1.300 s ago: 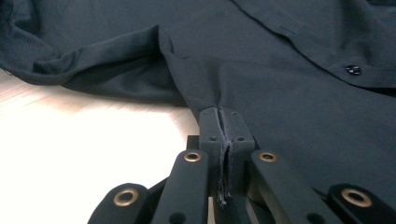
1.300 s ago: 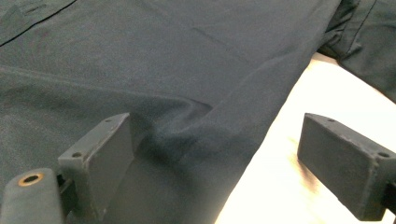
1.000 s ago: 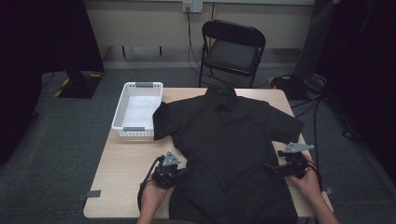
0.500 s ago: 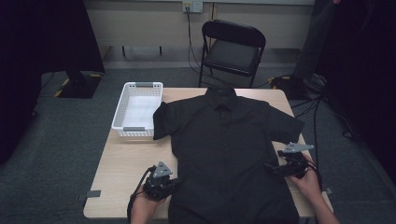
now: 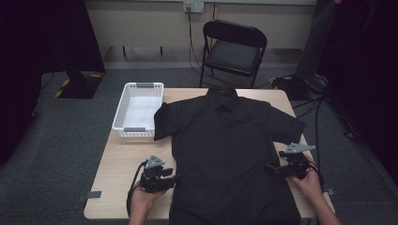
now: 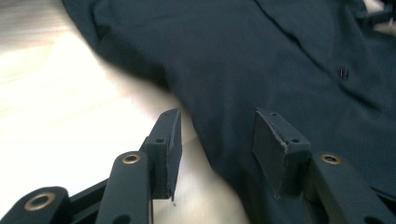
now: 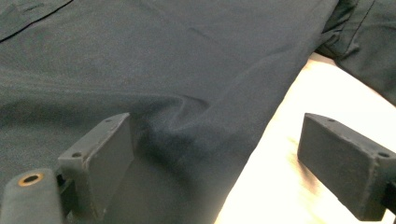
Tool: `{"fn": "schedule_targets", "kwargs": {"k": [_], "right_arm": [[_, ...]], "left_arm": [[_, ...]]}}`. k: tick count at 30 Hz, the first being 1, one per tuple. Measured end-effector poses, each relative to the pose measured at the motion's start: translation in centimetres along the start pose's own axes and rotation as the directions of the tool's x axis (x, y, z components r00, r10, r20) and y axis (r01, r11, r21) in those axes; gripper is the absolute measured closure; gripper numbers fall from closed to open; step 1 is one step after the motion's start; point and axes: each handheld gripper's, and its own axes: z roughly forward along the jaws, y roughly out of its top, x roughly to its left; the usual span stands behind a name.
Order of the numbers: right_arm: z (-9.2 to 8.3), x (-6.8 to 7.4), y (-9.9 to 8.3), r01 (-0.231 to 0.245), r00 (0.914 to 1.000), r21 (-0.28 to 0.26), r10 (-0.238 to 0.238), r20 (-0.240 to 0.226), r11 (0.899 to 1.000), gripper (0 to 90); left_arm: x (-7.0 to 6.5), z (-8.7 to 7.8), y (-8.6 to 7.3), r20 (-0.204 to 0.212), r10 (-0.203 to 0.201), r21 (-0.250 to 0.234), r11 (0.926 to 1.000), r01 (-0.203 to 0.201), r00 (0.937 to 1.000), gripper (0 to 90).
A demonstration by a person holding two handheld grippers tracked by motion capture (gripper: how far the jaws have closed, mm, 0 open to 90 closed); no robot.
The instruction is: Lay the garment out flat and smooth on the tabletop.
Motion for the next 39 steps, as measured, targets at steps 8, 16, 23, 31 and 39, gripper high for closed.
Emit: {"fn": "schedule_targets", "kwargs": {"k": [8,16,23,31,39], "right_arm": [[0.0,0.0,0.0,0.0,1.0,0.0,0.0,0.0,1.0,9.6],[0.0,0.0,0.0,0.0,1.0,0.0,0.0,0.0,1.0,9.6],[0.0,0.0,0.0,0.005,1.0,0.0,-0.005,-0.004,1.0,9.7],[0.0,0.1,0.0,0.003,1.0,0.0,-0.003,-0.003,1.0,9.6],[0.0,0.1,0.0,0.003,1.0,0.0,-0.003,-0.003,1.0,9.7]], "left_arm": [[-0.9,1.3,1.9,-0.044,0.084,0.065,0.9946,-0.081,0.9955,88.3],[-0.6,0.4,0.6,-0.07,0.118,0.094,0.9893,-0.111,0.9905,89.5],[-0.5,0.2,-0.2,-0.109,0.166,0.084,0.984,-0.157,0.9802,79.6],[-0.9,0.6,0.2,-0.165,0.259,0.039,0.966,-0.256,0.9518,26.8],[-1.6,1.2,1.8,-0.123,0.321,0.048,0.947,-0.318,0.939,16.6]]}}
